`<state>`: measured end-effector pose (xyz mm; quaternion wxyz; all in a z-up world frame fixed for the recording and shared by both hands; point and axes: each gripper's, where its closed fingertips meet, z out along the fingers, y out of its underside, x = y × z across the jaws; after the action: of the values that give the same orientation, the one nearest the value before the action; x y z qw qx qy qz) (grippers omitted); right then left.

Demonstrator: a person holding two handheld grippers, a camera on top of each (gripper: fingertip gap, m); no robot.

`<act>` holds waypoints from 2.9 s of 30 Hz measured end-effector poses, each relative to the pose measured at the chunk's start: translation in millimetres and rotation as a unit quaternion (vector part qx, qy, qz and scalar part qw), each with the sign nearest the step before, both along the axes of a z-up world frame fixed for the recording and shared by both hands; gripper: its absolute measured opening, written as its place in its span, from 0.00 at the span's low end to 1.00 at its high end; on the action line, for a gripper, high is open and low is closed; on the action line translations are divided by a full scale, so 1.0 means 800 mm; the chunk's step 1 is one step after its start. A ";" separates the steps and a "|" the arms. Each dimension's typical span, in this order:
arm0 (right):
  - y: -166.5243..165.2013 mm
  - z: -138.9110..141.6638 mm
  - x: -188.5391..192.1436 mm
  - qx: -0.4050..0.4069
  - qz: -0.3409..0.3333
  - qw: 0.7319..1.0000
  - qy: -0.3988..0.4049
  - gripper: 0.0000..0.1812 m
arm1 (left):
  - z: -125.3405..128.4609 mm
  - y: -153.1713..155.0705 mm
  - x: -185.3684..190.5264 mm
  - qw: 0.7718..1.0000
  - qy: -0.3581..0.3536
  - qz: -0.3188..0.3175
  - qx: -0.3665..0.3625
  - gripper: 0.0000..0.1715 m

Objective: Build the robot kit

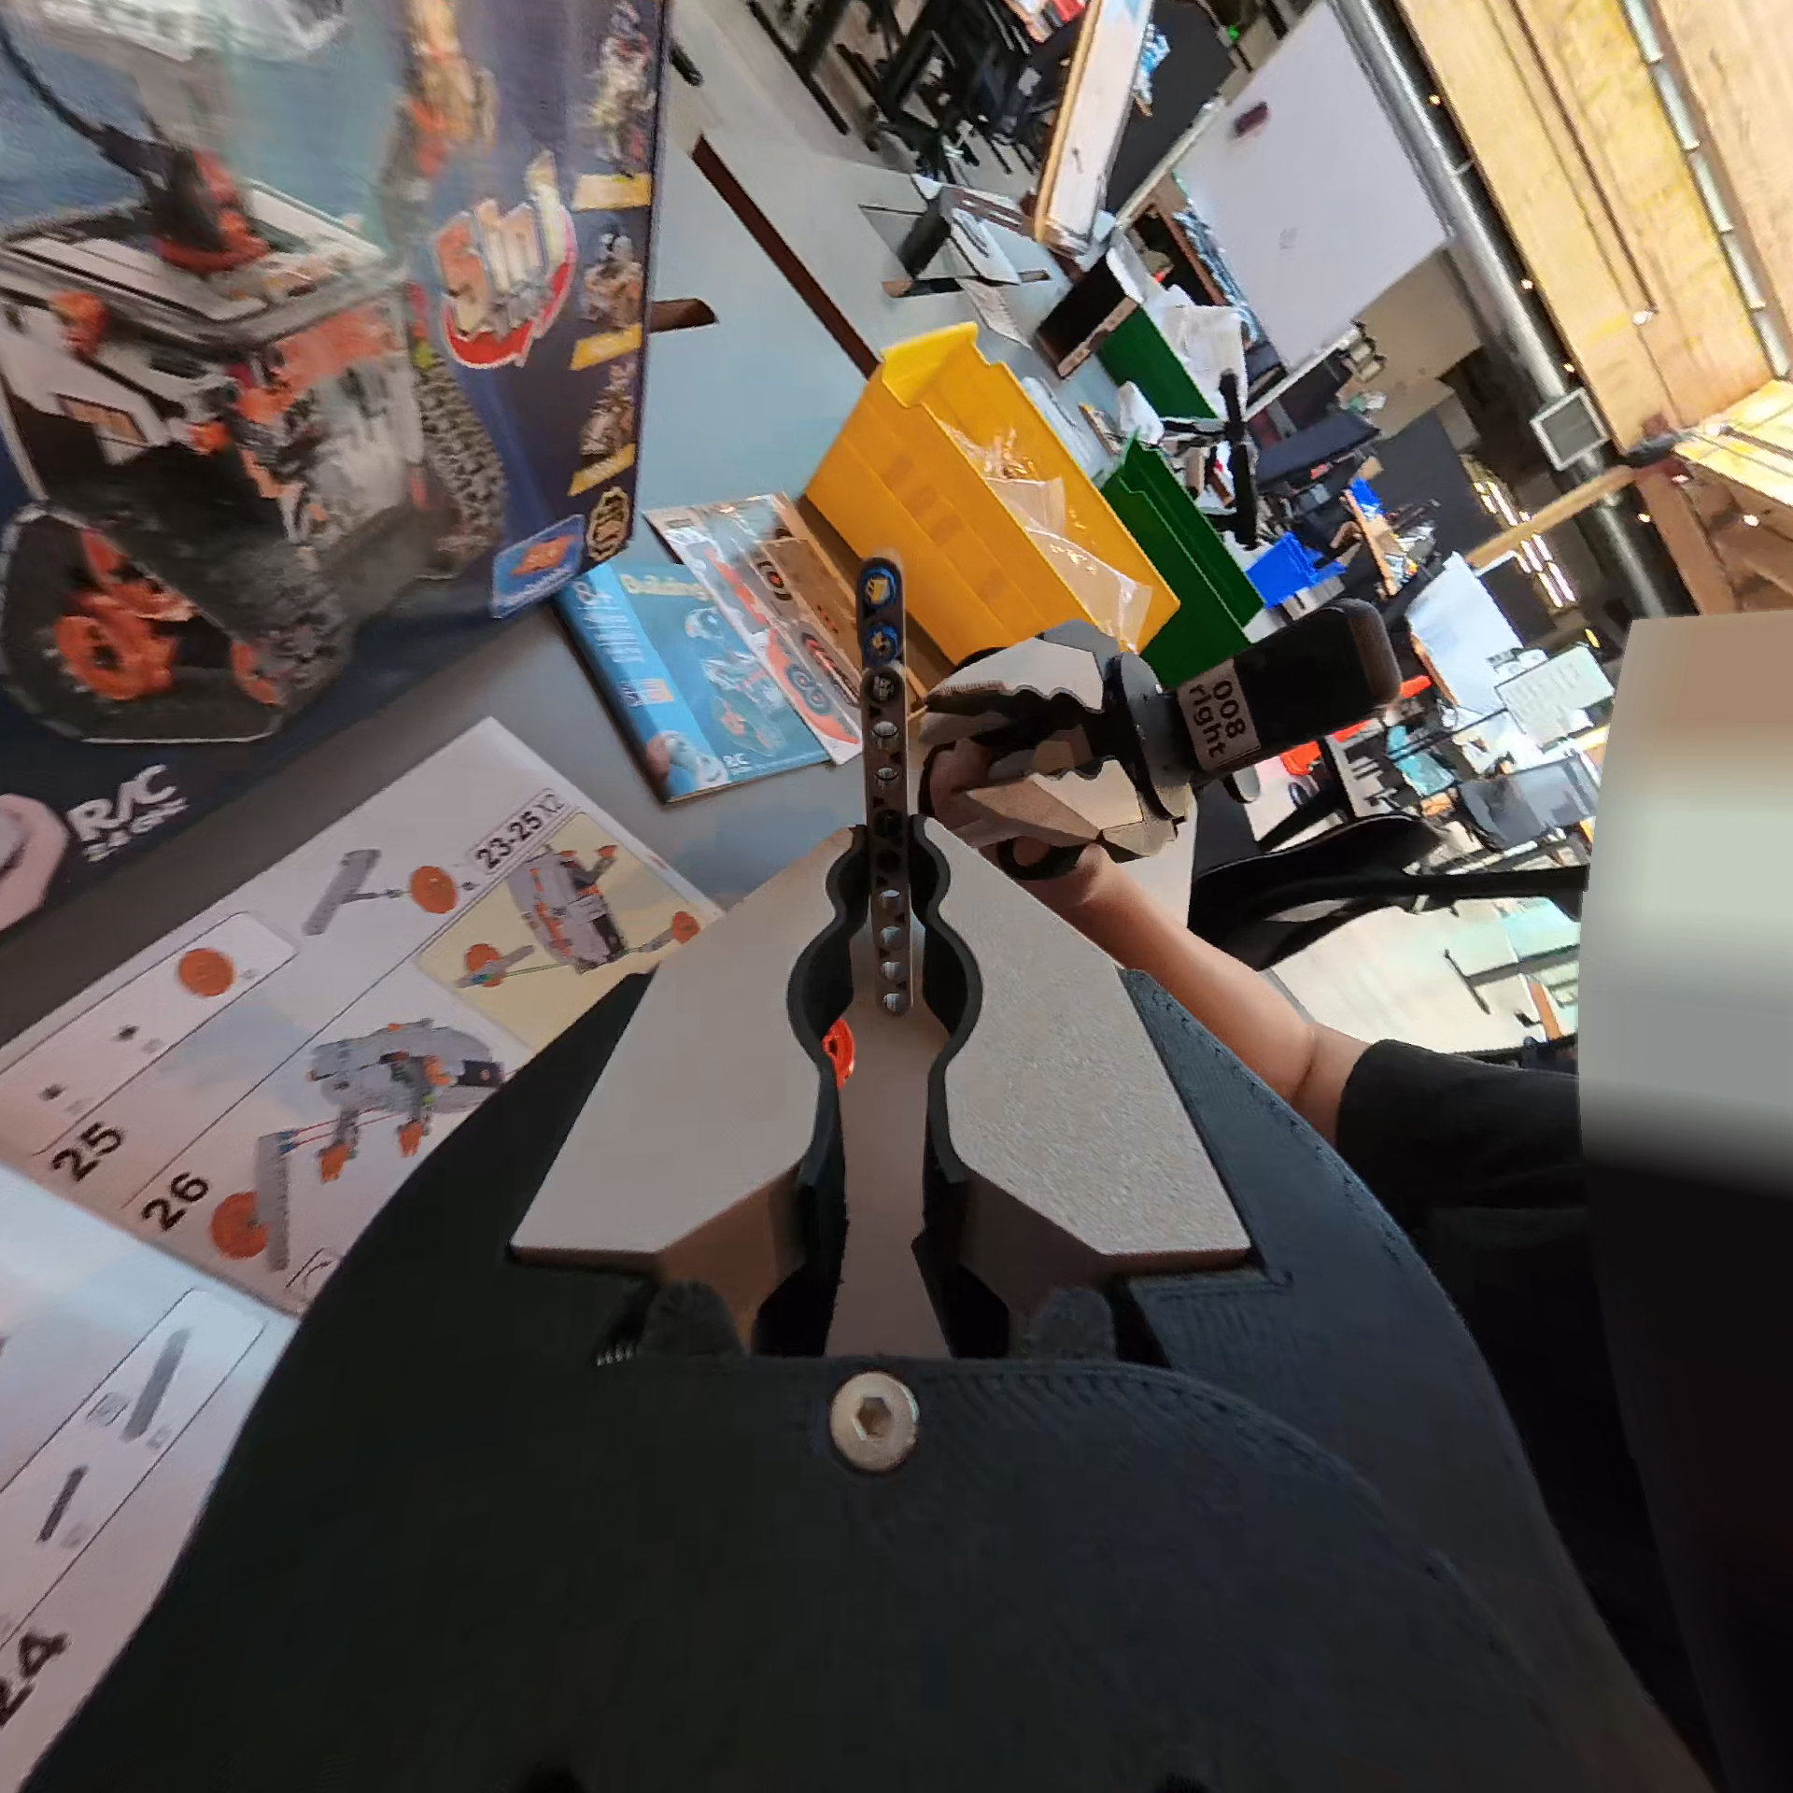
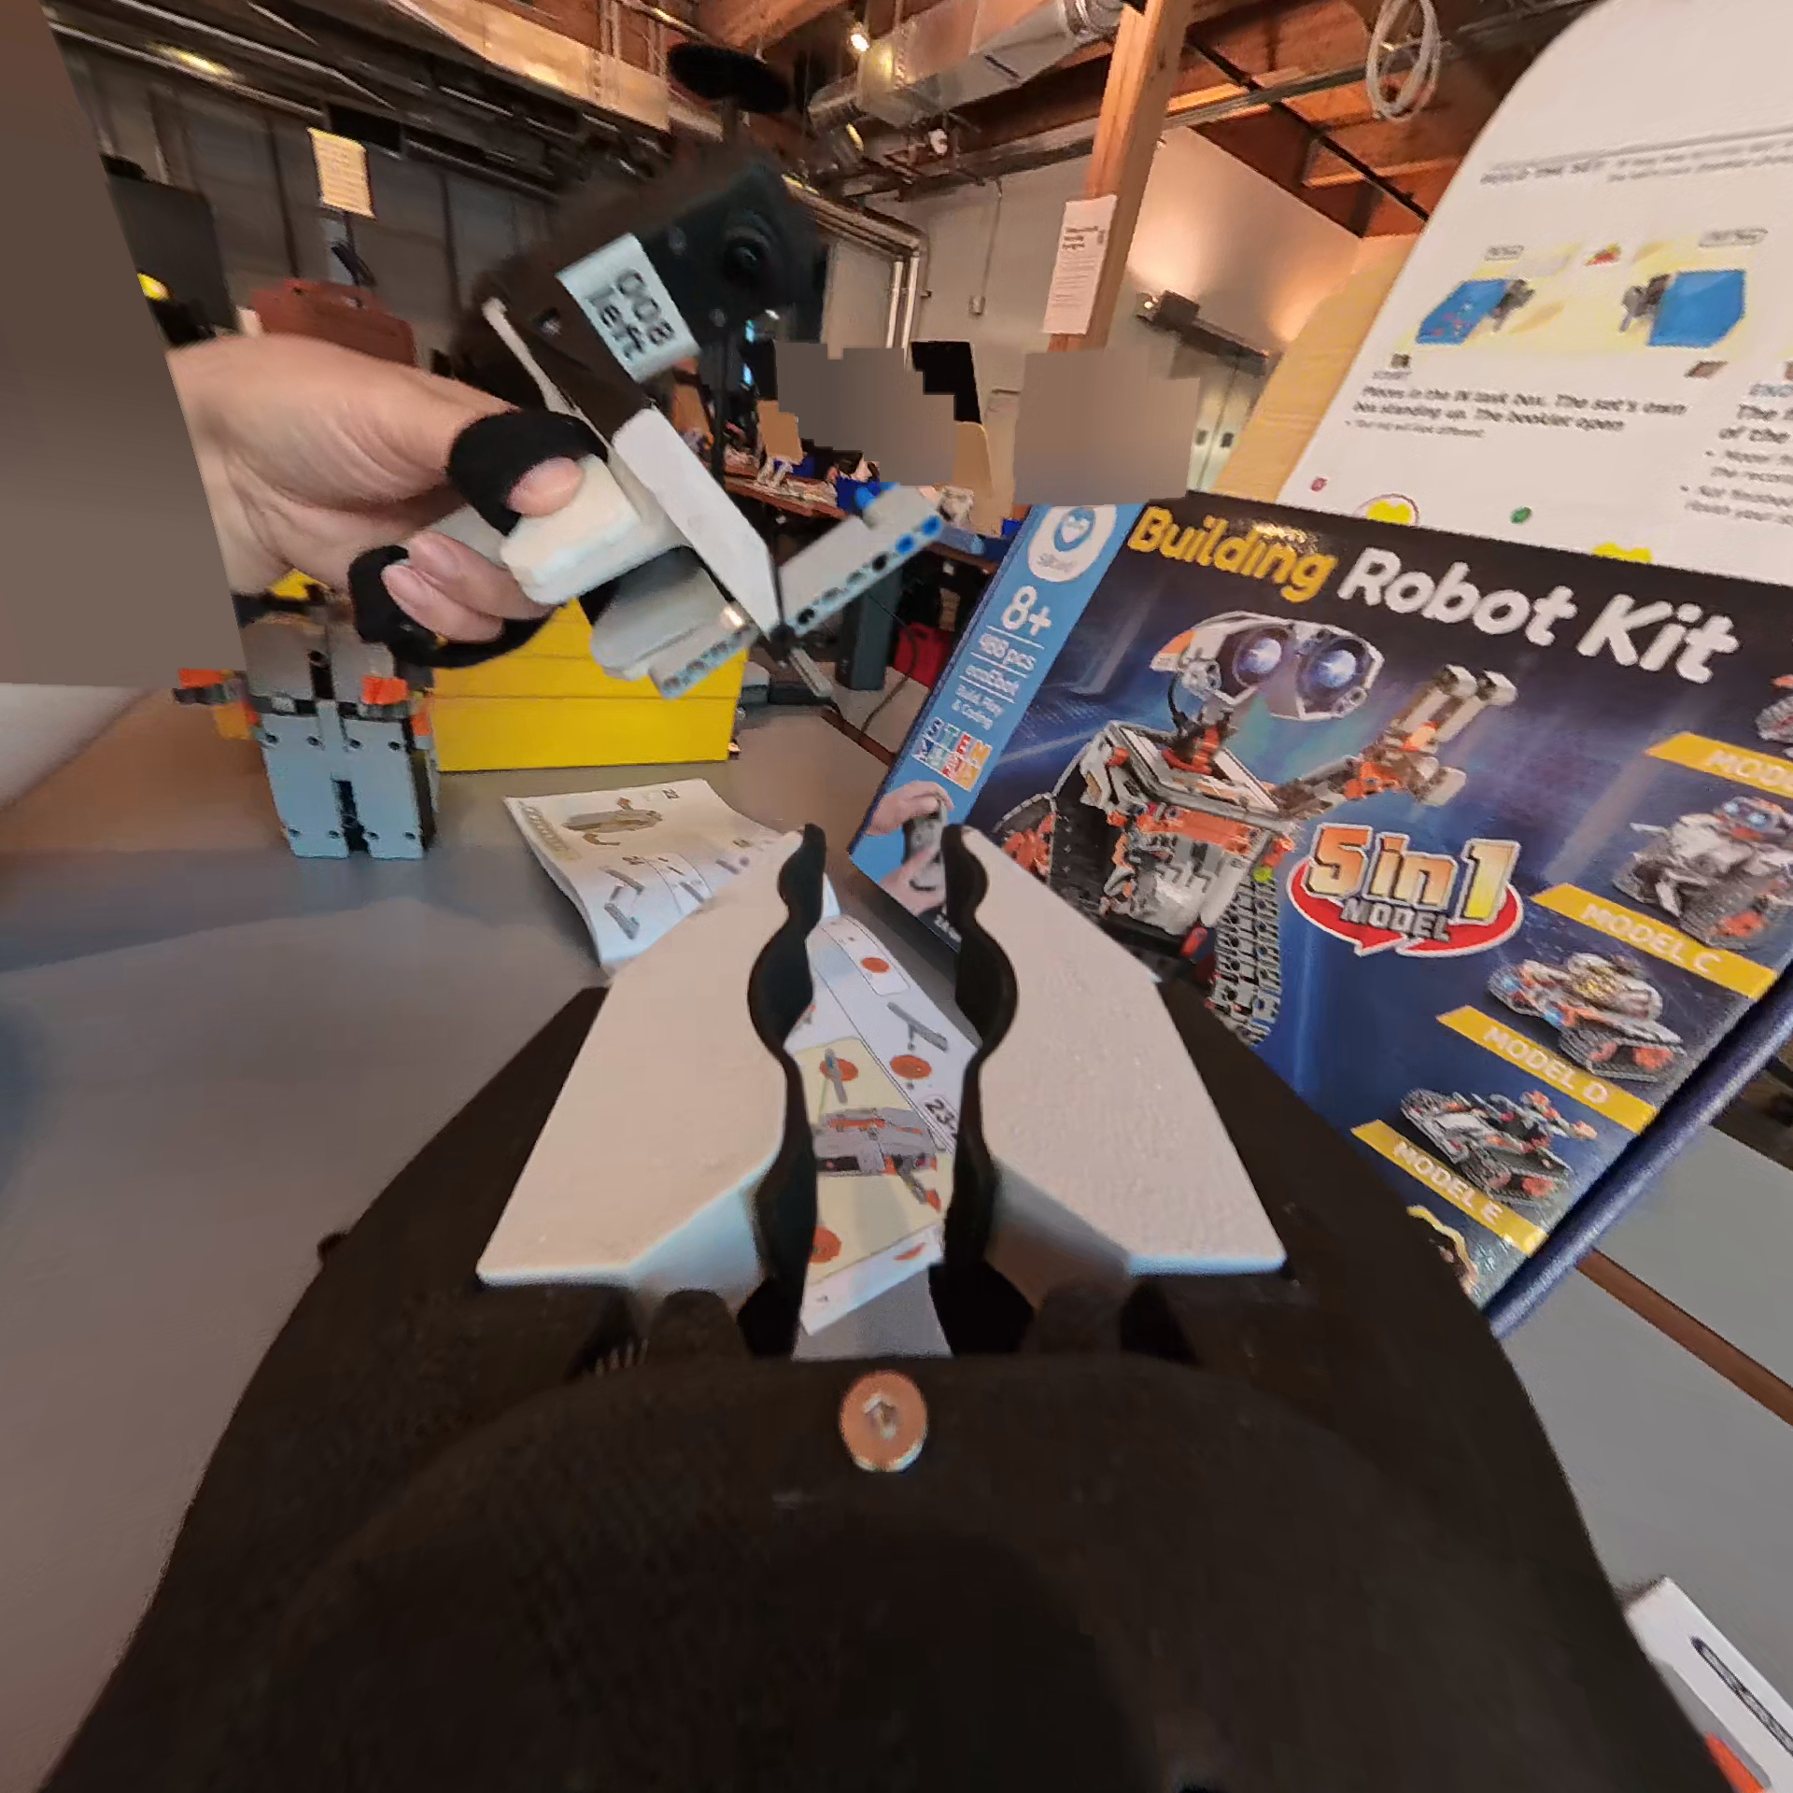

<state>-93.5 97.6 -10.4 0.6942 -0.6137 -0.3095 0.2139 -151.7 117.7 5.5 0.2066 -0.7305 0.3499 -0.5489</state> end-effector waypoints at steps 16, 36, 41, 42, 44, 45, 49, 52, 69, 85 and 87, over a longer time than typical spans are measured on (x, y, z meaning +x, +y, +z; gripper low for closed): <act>0.008 -0.027 -0.007 -0.015 -0.012 0.998 -0.063 0.12 | -0.006 -0.009 0.001 1.000 0.014 -0.022 -0.005 0.03; 0.008 -0.039 -0.010 -0.019 -0.013 0.995 -0.099 0.09 | -0.004 -0.010 -0.002 0.999 0.009 -0.022 -0.021 0.03; 0.008 -0.040 -0.010 -0.020 -0.012 0.995 -0.102 0.09 | -0.004 -0.008 -0.003 0.999 0.006 -0.020 -0.025 0.03; 0.008 -0.041 -0.010 -0.020 -0.012 0.994 -0.103 0.09 | -0.004 -0.009 -0.003 0.999 0.006 -0.020 -0.026 0.03; 0.008 -0.041 -0.010 -0.020 -0.012 0.994 -0.104 0.09 | -0.004 -0.009 -0.002 0.999 0.006 -0.021 -0.027 0.03; 0.008 -0.042 -0.010 -0.021 -0.012 0.994 -0.105 0.09 | -0.004 -0.009 -0.002 0.999 0.006 -0.021 -0.028 0.03; 0.008 -0.043 -0.011 -0.021 -0.011 0.994 -0.108 0.09 | -0.004 -0.009 -0.002 0.999 0.005 -0.021 -0.029 0.03; 0.008 -0.044 -0.011 -0.021 -0.011 0.994 -0.111 0.09 | -0.005 -0.010 -0.001 0.999 0.007 -0.023 -0.030 0.03; 0.008 -0.051 -0.014 -0.029 -0.007 0.991 -0.129 0.09 | -0.010 -0.012 -0.001 0.999 0.018 -0.025 -0.035 0.03; -0.005 -0.084 -0.006 -0.081 0.028 0.973 -0.214 0.06 | -0.016 -0.015 -0.002 0.998 0.044 -0.024 -0.032 0.03; -0.012 -0.106 0.014 -0.133 0.028 0.958 -0.251 0.07 | -0.014 -0.017 -0.003 0.998 0.045 -0.025 -0.029 0.03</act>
<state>-82.3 87.7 -95.0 0.4997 -0.7256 -0.4595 0.1121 -154.4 104.3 -6.0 0.1555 -0.7510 0.3609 -0.5306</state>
